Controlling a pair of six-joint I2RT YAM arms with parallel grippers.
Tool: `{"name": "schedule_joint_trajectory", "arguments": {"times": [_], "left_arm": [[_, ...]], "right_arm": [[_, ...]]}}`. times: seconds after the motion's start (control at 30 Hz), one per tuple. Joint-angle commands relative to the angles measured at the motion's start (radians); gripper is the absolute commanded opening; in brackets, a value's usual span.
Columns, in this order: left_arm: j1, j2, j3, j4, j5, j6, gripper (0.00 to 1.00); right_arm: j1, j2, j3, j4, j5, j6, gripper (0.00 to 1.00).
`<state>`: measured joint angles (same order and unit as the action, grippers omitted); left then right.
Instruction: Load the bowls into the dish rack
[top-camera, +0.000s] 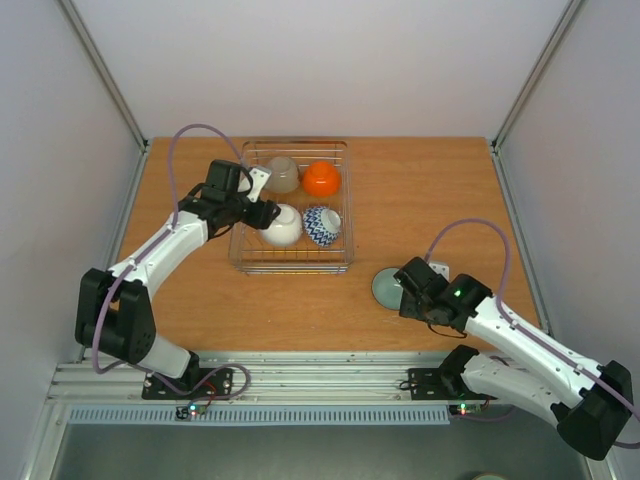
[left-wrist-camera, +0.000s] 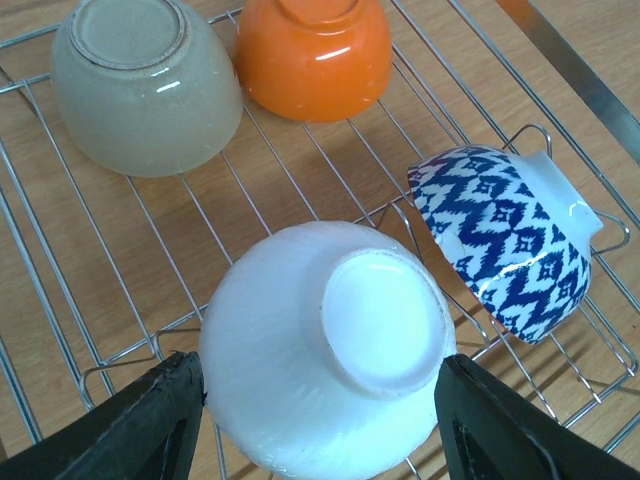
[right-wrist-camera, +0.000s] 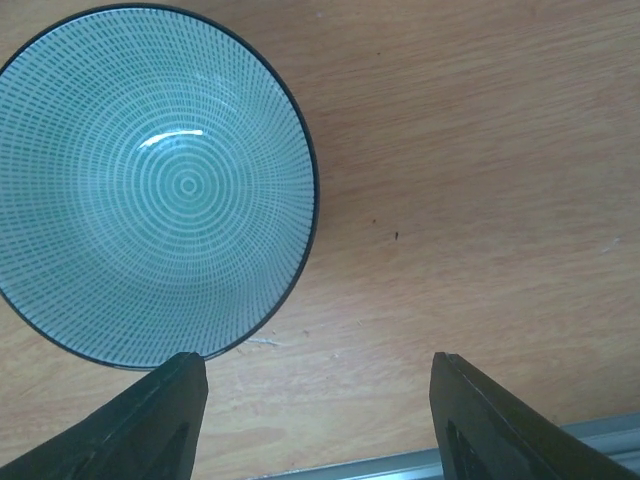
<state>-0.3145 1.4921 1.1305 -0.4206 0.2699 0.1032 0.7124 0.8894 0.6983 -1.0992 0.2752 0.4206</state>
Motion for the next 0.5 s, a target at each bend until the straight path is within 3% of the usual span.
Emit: {"name": "schedule_joint_trajectory", "arguments": {"times": [0.0, 0.27, 0.47], "left_arm": [[-0.002, 0.022, 0.028, 0.012, 0.017, -0.007, 0.64], [-0.003, 0.019, 0.028, 0.01, 0.014, -0.005, 0.64], [-0.003, 0.015, 0.027, 0.011, 0.013, -0.001, 0.64]], "right_arm": [[-0.005, 0.014, -0.042, 0.107, 0.003, 0.059, 0.62], [-0.013, 0.101, -0.078, 0.201, 0.037, 0.06, 0.55], [-0.02, 0.129, -0.106, 0.24, 0.039, 0.062, 0.37]]}}
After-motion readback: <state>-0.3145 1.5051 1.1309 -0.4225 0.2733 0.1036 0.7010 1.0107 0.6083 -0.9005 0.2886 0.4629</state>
